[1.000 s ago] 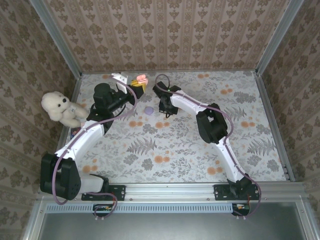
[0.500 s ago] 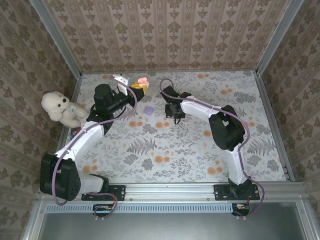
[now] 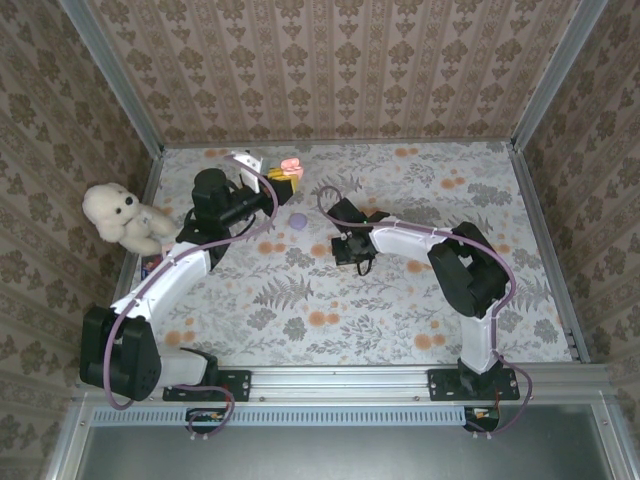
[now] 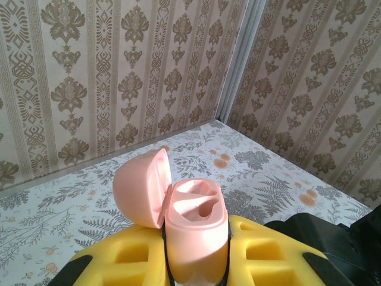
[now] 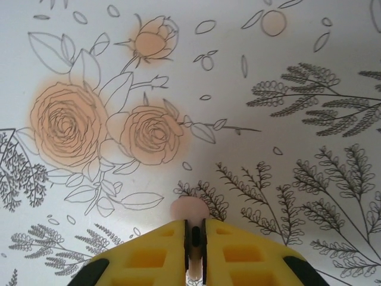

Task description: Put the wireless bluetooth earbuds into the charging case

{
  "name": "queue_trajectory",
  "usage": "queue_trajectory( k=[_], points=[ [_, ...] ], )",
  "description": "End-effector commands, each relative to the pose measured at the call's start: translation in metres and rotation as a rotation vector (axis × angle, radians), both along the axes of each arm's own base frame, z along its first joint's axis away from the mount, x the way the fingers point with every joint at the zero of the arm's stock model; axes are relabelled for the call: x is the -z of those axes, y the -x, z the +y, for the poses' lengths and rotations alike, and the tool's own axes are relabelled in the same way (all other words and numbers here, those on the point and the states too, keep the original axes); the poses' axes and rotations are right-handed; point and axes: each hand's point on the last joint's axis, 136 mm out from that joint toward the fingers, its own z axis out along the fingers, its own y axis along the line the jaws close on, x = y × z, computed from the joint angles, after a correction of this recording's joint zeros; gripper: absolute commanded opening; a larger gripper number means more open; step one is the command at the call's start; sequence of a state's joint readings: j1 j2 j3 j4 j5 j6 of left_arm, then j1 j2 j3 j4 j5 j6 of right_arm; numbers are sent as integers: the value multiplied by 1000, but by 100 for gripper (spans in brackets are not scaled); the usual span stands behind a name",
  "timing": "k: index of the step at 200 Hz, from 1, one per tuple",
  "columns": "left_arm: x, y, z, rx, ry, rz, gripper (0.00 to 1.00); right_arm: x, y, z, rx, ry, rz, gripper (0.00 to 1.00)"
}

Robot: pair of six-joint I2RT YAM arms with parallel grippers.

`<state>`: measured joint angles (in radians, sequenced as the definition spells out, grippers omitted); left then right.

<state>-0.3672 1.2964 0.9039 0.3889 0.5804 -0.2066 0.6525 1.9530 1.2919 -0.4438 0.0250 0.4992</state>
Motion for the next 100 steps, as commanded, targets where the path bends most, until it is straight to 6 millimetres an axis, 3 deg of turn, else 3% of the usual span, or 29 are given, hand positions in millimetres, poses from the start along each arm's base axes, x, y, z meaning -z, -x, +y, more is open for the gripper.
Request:
queue_trajectory(
  k=[1, 21, 39, 100],
  points=[
    [-13, 1, -6, 28, 13, -25, 0, 9, 17, -11, 0, 50, 62, 22],
    [-13, 1, -8, 31, 13, -26, 0, 5, 17, -15, 63, 65, 83, 33],
    [-14, 2, -9, 33, 14, -27, 0, 0, 16, -11, 95, 56, 82, 37],
    [-16, 2, -10, 34, 14, -33, 0, -15, 2, -8, 132, 97, 47, 39]
  ],
)
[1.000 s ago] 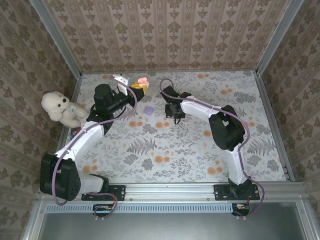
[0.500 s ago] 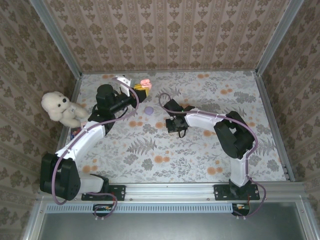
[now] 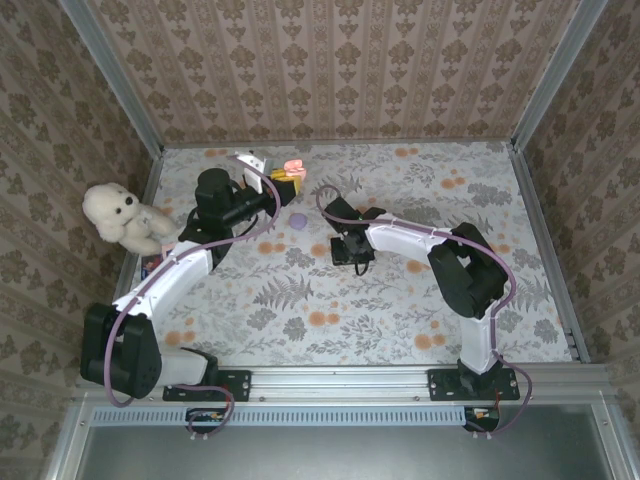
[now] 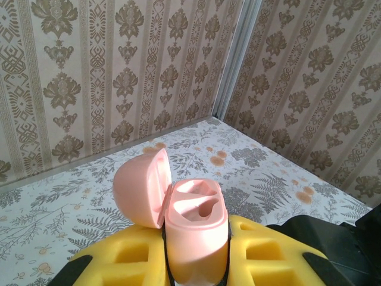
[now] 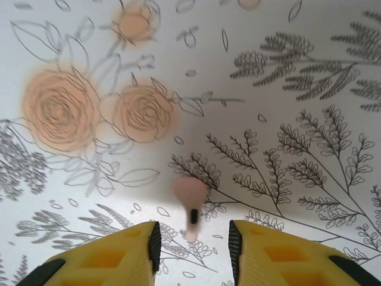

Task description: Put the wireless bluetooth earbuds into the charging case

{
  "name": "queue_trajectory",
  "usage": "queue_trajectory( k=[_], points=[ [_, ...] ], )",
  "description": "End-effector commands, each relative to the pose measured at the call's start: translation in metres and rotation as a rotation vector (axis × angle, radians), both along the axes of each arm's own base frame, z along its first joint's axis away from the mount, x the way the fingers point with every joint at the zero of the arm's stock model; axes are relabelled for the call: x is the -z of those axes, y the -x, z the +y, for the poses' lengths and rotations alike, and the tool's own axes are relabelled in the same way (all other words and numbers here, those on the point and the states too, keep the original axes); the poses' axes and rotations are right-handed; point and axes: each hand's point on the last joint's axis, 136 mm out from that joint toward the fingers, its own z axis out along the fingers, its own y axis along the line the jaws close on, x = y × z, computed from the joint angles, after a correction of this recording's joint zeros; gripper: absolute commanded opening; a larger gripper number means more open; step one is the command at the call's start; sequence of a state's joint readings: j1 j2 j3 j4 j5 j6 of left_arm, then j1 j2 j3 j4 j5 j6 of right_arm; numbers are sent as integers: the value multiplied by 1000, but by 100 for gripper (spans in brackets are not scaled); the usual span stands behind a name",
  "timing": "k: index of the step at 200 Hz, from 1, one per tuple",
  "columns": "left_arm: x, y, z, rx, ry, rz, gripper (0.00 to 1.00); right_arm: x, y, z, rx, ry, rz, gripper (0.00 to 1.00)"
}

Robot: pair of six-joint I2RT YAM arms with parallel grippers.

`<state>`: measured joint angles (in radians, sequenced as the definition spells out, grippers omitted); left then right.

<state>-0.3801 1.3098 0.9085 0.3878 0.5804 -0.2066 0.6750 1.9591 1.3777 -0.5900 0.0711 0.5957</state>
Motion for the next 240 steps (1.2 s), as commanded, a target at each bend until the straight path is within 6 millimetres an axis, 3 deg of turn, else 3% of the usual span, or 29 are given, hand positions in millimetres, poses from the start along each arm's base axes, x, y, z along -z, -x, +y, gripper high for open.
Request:
queue_trajectory(
  k=[1, 36, 125, 240],
  points=[
    [-19, 1, -4, 21, 17, -42, 0, -2, -4, -6, 48, 51, 5, 39],
    [-21, 2, -4, 18, 19, -47, 0, -6, -10, -4, 98, 67, 19, 40],
    [-21, 2, -3, 17, 23, -53, 0, 20, -2, -7, 104, 143, 84, 40],
    [-21, 2, -4, 18, 32, -53, 0, 29, -5, -8, 209, 173, 92, 38]
  ],
)
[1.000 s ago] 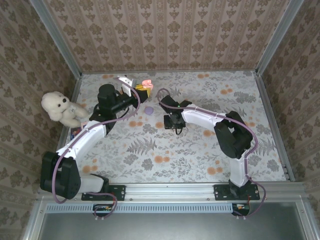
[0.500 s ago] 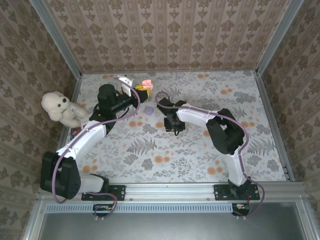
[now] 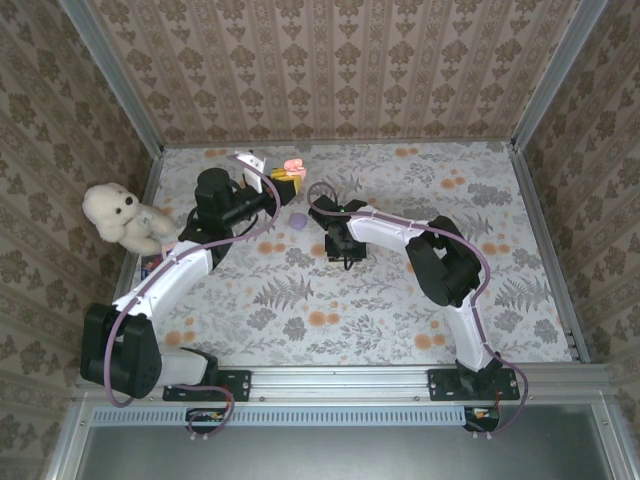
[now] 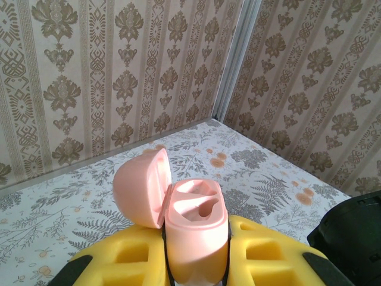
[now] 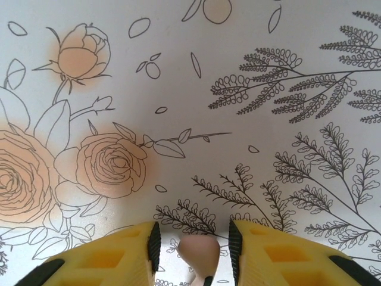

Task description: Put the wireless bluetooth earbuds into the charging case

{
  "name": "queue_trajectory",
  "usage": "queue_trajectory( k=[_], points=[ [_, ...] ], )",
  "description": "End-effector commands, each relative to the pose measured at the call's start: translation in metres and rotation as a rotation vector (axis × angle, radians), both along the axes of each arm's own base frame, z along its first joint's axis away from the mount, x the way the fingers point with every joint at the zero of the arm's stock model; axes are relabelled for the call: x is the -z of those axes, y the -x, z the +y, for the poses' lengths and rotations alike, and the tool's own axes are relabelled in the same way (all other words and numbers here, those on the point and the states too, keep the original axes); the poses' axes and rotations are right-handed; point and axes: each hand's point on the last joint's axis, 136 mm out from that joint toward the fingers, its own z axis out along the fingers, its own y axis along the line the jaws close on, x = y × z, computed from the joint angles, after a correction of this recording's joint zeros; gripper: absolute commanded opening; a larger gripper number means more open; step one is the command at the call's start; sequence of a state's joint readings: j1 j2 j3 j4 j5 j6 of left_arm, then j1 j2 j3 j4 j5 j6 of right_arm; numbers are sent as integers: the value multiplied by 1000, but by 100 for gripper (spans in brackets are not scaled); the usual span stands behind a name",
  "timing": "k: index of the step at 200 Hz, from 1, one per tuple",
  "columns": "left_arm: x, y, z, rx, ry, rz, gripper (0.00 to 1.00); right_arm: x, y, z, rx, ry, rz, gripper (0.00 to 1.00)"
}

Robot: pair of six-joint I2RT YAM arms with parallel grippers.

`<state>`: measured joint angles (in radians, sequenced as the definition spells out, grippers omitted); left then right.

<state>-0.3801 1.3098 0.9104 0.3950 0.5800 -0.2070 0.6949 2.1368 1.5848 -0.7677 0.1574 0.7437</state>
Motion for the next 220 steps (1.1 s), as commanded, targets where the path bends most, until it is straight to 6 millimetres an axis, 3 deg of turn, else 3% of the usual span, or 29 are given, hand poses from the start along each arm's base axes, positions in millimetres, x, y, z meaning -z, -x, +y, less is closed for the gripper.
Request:
queue_trajectory(
  k=[1, 64, 152, 220],
  points=[
    [-19, 2, -4, 18, 29, -46, 0, 7, 6, -9, 66, 52, 22, 38],
    [-16, 3, -5, 22, 34, -42, 0, 11, 10, -12, 178, 41, 38, 35],
    [-15, 2, -5, 20, 41, -44, 0, 6, 18, -9, 170, 50, 43, 34],
    [-14, 2, -4, 19, 40, -43, 0, 14, 20, -7, 163, 59, 51, 31]
  ],
)
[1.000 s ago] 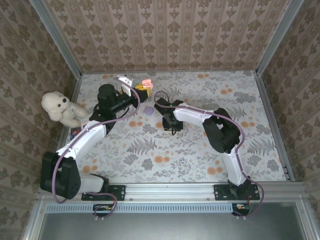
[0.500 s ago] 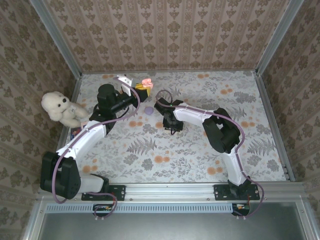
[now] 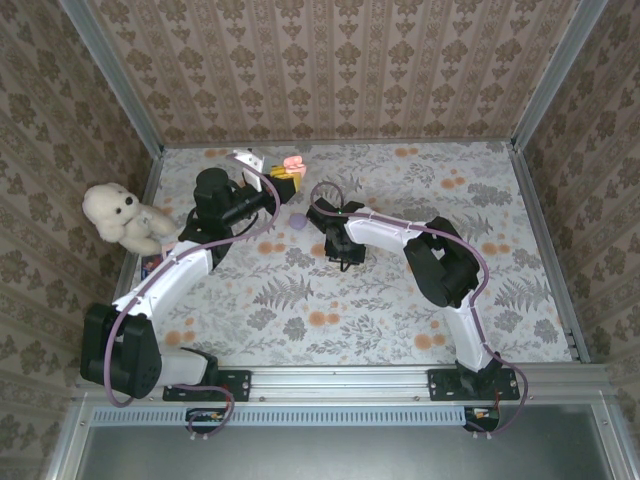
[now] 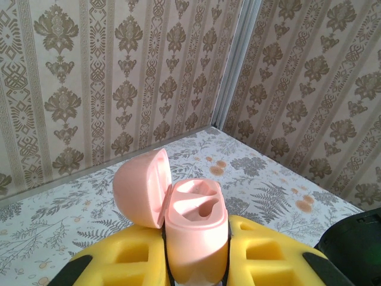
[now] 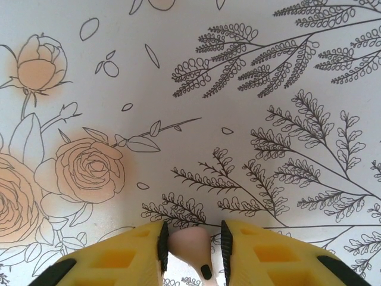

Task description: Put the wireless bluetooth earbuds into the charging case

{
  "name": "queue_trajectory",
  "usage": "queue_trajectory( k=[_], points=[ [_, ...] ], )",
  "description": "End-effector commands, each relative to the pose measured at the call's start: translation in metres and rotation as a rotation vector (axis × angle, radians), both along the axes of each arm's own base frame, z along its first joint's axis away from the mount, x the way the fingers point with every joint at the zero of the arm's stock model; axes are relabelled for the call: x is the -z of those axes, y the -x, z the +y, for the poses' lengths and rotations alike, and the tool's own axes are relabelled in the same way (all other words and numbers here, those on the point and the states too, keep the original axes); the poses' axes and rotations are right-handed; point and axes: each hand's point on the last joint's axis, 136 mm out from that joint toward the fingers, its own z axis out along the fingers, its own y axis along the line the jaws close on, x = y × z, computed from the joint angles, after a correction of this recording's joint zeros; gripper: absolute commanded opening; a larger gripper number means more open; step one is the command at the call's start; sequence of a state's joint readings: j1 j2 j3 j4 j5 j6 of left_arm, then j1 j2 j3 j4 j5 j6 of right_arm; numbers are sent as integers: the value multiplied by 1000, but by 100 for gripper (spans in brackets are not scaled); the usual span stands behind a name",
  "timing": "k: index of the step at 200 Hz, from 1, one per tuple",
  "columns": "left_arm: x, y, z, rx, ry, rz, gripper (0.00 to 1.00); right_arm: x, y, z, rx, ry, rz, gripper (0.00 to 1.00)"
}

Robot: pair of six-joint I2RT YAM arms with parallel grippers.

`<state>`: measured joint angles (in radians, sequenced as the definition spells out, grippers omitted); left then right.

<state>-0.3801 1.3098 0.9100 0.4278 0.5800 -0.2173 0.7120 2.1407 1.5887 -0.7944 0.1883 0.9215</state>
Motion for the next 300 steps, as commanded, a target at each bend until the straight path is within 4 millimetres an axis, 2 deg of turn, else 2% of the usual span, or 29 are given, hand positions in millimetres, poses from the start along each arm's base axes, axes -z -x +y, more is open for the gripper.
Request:
queue_trajectory(
  k=[1, 53, 96, 131, 170, 206, 230, 247, 270, 280, 287, 300],
  points=[
    [-7, 3, -4, 21, 22, -21, 0, 13, 15, -6, 2, 54, 61, 31],
    [-6, 2, -4, 21, 21, -18, 0, 12, 12, -1, -26, 33, 50, 22],
    [-7, 2, -4, 20, 20, -16, 0, 2, 7, 4, -48, -16, -5, 18],
    [-10, 3, -5, 24, 21, -17, 0, -13, 5, 2, -54, -52, -80, 17],
    [-17, 5, -6, 35, 22, -31, 0, -46, 0, -5, -60, -81, -193, 17],
    [-29, 12, -8, 65, 30, -58, 0, -100, -8, -10, -74, -122, -345, 17],
    [-39, 26, -16, 148, 27, -83, 0, -145, -11, -16, -94, -144, -457, 17],
    [-43, 36, -23, 194, 13, -108, 0, -184, -17, -20, -99, -173, -566, 17],
    [-45, 52, -36, 267, -24, -164, 0, -233, -19, -33, -101, -200, -690, 18],
    [-43, 52, -36, 263, -40, -191, 0, -252, -18, -39, -101, -207, -739, 18],
    [-43, 62, -47, 295, -46, -212, 0, -265, -18, -43, -102, -214, -771, 18],
    [-40, 64, -51, 295, -60, -238, 0, -287, -17, -50, -103, -221, -827, 18]
  ],
)
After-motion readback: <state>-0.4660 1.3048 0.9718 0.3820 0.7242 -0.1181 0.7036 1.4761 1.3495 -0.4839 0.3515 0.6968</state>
